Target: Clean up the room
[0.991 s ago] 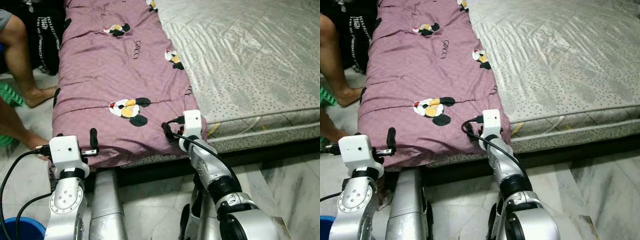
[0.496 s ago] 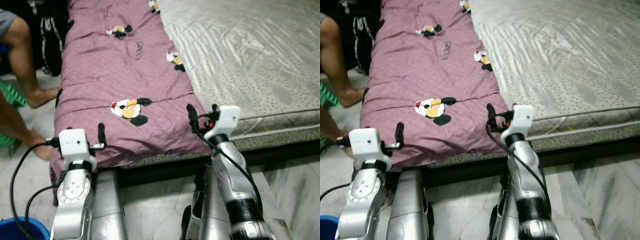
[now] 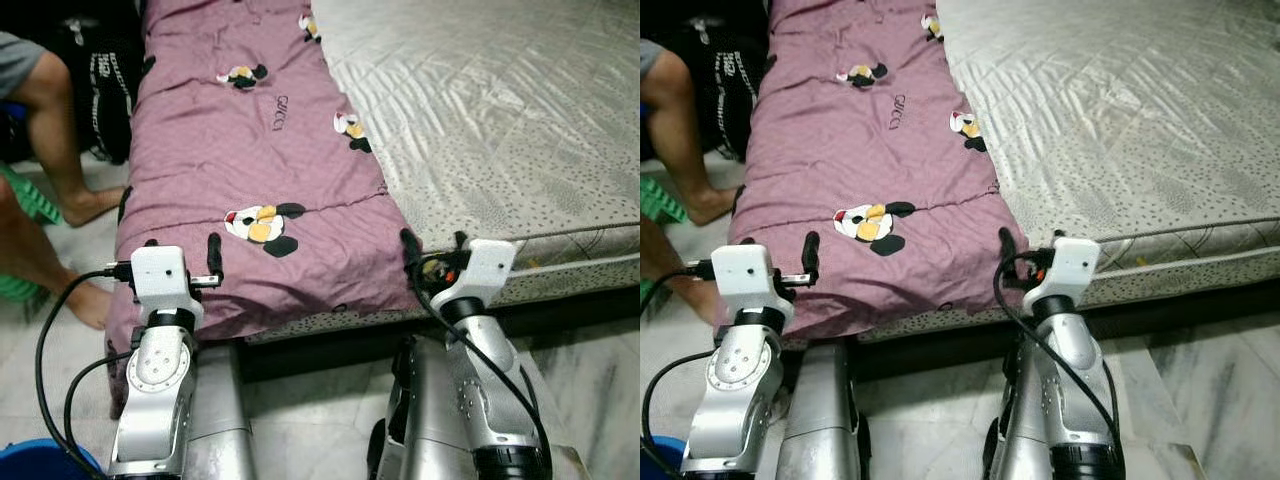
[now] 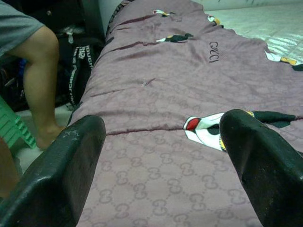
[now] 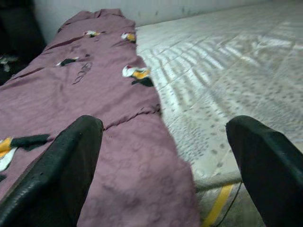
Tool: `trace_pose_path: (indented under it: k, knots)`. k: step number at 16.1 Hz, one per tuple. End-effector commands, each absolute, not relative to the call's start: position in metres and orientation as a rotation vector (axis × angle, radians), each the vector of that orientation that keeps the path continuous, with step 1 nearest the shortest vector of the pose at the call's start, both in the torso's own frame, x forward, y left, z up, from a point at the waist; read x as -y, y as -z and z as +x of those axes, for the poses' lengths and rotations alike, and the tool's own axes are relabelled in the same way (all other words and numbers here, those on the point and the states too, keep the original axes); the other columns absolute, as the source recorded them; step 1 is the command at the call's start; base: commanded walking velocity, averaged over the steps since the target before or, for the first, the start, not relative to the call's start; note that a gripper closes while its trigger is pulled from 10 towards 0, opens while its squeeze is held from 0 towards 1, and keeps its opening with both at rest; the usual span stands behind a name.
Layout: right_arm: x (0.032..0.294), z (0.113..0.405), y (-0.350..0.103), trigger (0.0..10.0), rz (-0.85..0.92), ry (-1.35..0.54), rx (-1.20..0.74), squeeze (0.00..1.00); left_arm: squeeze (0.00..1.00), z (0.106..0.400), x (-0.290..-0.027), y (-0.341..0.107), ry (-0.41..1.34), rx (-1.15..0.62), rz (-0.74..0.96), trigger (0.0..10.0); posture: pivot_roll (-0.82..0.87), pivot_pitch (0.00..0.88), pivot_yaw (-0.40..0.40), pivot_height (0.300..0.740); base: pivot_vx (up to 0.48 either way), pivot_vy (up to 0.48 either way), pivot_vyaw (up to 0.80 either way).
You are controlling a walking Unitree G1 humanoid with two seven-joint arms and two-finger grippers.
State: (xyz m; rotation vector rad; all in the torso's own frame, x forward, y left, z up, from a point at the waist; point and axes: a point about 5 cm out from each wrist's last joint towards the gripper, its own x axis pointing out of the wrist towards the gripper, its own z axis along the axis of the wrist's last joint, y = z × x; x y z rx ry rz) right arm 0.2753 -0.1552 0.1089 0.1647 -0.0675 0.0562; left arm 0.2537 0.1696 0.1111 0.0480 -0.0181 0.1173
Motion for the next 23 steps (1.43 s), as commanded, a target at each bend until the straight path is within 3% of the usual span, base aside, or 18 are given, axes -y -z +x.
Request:
trace_pose_path:
  k: [1,14,23]
  knots:
    - [0.156,0.277,-0.117,10.0,0.154,-0.041,0.100,0.00,0.00,0.254,-0.169,-0.109,-0.104,0.013,0.054,10.0,0.00,0.020,0.015,0.496,0.000,0.000,0.00]
    - [0.166,0.285,-0.121,10.0,0.121,0.024,0.083,0.00,0.00,0.262,-0.164,-0.111,-0.083,0.051,0.070,10.0,0.00,0.010,0.012,0.611,0.000,0.000,0.00]
    - [0.171,0.287,-0.122,10.0,0.102,0.048,0.090,0.00,0.00,0.263,-0.154,-0.104,-0.062,-0.010,0.046,10.0,0.00,0.008,0.013,0.724,0.000,0.000,0.00]
